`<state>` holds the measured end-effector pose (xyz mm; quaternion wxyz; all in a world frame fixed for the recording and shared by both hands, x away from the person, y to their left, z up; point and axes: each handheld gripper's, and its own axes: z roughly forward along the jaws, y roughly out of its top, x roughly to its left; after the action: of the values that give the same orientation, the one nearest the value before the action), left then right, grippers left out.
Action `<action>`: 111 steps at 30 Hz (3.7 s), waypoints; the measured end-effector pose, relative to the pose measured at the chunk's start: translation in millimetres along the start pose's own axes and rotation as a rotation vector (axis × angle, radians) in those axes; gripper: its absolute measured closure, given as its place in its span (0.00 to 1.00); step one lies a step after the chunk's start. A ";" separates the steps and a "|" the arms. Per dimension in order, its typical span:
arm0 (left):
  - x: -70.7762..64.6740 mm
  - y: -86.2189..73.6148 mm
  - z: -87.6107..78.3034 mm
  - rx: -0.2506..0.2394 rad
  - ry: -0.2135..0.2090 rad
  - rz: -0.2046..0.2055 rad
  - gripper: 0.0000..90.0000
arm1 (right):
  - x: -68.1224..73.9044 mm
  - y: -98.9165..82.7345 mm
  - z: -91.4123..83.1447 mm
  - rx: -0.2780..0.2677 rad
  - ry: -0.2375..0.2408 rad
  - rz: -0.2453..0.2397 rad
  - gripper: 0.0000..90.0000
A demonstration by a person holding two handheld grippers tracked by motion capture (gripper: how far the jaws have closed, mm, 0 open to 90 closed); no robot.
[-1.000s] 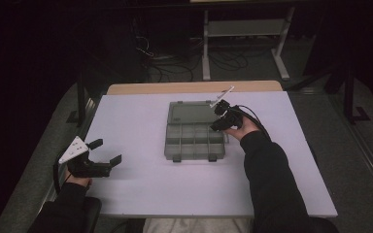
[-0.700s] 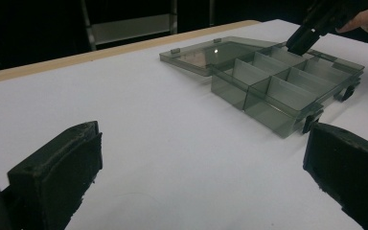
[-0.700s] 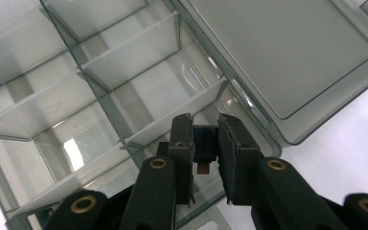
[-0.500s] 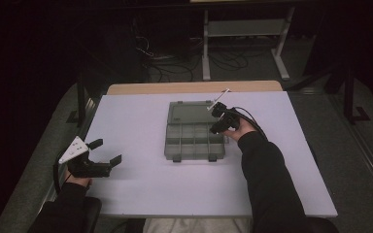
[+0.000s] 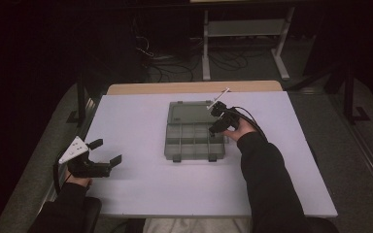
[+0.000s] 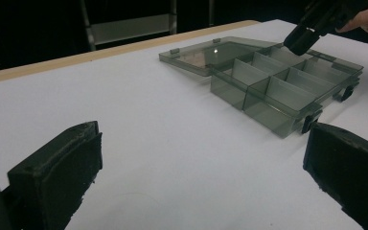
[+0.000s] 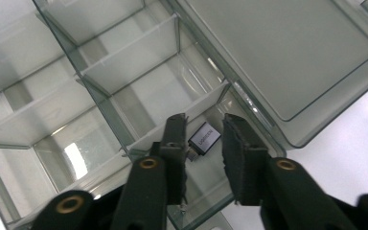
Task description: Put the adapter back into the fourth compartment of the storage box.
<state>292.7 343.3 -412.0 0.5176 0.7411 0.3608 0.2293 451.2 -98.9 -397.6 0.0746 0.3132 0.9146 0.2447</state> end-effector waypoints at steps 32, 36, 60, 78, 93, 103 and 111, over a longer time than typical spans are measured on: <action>-0.1 -0.1 -0.1 -0.001 0.005 -0.007 0.00 | 6.1 -12.5 -42.6 -0.211 -0.031 0.063 0.00; -0.1 -0.1 -0.3 -0.001 0.006 -0.007 0.00 | 6.1 -21.6 -47.4 -0.230 -0.033 0.071 0.00; 0.0 -0.2 -0.3 0.000 0.004 -0.007 0.00 | 20.8 -51.5 -59.8 -0.284 -0.031 0.057 0.00; -0.2 -0.1 -0.3 -0.001 0.003 -0.004 0.00 | 36.6 -75.8 -65.9 -0.302 -0.035 0.036 0.00; -0.3 -0.1 -0.4 -0.001 0.005 -0.006 0.00 | 32.5 -99.3 -76.8 -0.344 -0.050 0.073 0.00; 0.0 0.1 -0.9 0.000 0.008 -0.005 0.00 | 29.5 -121.9 -82.8 -0.377 -0.058 0.112 0.00; -0.2 0.0 -0.7 0.000 0.009 -0.007 0.00 | 28.9 -134.8 -87.0 -0.408 -0.052 0.129 0.00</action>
<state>292.1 343.6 -411.7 0.5169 0.7387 0.3656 0.2310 330.7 -208.4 -388.1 0.1445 0.3555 0.8219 0.4209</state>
